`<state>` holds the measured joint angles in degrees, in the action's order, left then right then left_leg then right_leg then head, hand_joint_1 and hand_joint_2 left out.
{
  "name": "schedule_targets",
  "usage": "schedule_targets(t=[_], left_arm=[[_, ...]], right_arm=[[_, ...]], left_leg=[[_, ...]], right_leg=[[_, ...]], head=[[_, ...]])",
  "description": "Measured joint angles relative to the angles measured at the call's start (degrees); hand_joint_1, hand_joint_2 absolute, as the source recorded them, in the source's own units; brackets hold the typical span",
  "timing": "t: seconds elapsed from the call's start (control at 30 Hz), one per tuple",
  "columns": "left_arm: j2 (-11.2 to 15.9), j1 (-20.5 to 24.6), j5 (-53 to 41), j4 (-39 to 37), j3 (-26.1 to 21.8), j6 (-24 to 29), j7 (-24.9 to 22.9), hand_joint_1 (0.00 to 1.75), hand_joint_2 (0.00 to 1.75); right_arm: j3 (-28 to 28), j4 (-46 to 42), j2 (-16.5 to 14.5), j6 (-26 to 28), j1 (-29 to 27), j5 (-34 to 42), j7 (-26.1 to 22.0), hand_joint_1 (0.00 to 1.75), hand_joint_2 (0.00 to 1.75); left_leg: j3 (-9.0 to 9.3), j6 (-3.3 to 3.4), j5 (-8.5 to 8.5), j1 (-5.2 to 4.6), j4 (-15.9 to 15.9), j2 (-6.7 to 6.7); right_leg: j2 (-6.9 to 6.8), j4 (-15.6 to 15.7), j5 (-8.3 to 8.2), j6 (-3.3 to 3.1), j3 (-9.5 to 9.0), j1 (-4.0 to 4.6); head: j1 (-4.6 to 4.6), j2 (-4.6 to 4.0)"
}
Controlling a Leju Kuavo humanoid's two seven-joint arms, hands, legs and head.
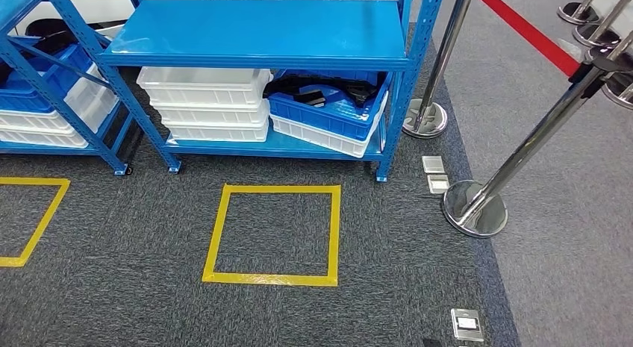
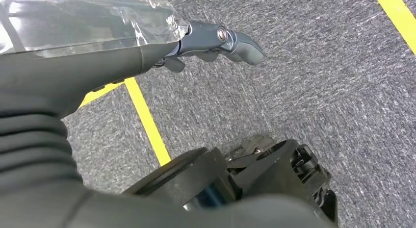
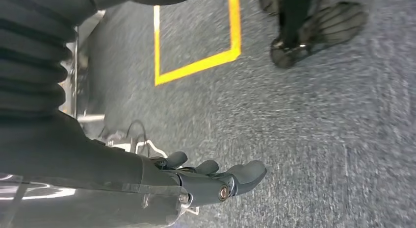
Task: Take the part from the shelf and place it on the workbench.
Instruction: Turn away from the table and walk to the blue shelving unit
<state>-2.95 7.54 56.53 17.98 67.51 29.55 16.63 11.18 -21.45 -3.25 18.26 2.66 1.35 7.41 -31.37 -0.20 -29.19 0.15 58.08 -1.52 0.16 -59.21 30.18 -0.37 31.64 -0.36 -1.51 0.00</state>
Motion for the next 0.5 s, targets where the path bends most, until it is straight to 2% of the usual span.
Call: schedule_targets(t=[0.23, 0.5], left_arm=[[0.02, -0.09, -1.15, 0.15, 0.54, -0.61, 0.0, 0.0, 1.75], [0.25, -2.03, -10.0, 0.44, -5.64, -5.15, -2.37, 0.0, 1.75]], right_arm=[[-4.76, 3.63, -0.09, -1.9, 0.28, -1.68, -2.09, 0.0, 1.75], [-7.28, 4.24, 0.21, -4.74, -1.33, -2.05, -3.14, 0.0, 1.75]], left_leg=[[0.09, 0.0, -0.01, -0.03, 0.01, 0.0], [0.12, 0.03, -0.06, -0.04, 0.01, 0.0]], right_leg=[[0.0, 0.11, -0.01, 0.0, -0.16, -0.02], [-0.01, 0.15, 0.0, 0.01, -0.22, -0.03]], head=[[-0.01, 0.0], [-0.01, 0.0]])
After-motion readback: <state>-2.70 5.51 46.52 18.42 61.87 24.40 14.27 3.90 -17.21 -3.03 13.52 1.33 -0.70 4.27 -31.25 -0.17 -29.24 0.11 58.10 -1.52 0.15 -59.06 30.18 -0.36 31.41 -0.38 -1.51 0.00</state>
